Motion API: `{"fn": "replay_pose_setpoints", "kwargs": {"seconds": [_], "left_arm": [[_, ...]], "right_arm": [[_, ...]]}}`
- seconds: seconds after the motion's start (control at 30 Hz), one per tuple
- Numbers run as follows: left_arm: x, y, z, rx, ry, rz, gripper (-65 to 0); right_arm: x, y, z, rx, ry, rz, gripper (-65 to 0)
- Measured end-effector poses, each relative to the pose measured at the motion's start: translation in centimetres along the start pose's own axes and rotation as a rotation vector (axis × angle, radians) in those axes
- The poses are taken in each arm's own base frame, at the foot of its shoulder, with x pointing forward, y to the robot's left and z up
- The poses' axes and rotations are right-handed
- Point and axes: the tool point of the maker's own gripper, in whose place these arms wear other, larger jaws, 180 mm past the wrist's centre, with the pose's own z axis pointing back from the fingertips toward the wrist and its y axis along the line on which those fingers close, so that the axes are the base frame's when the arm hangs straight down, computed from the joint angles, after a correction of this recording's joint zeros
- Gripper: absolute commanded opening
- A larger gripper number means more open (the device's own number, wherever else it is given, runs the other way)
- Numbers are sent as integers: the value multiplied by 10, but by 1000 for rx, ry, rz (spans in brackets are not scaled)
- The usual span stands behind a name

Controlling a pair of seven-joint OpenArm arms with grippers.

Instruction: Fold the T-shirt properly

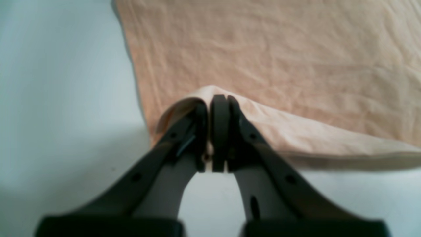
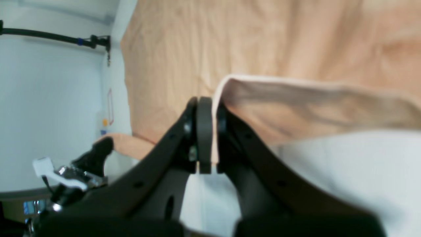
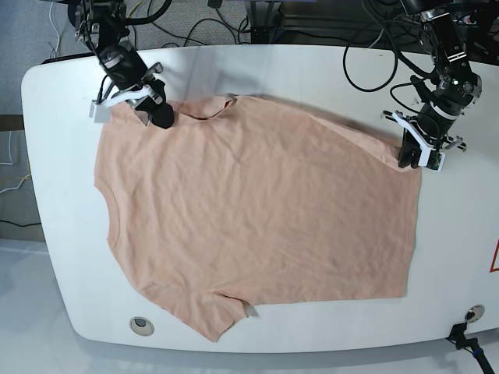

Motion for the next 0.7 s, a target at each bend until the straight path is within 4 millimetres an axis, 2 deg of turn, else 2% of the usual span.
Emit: {"fn": "replay_pose_setpoints", "kwargs": {"seconds": [0.13, 0.2, 0.3, 0.47, 0.53, 0.7], "left_arm": [[-11, 1, -9, -8, 24, 36, -650], [-15, 2, -11, -10, 33, 48, -650], [-9, 9, -24, -6, 22, 73, -650], [-2, 21, -45, -7, 10, 122, -650], [3, 25, -56, -12, 4, 144, -650], [33, 34, -79, -23, -54, 180, -650]], "right_arm": [[16, 8, -17, 36, -27, 8, -650], [24, 5, -25, 38, -30, 16, -650], [37, -4, -36, 20, -50, 4, -650], [51, -2, -65, 43, -36, 6, -650], [61, -4, -72, 36, -51, 5, -650], [79, -6, -94, 40, -63, -25, -650]]}}
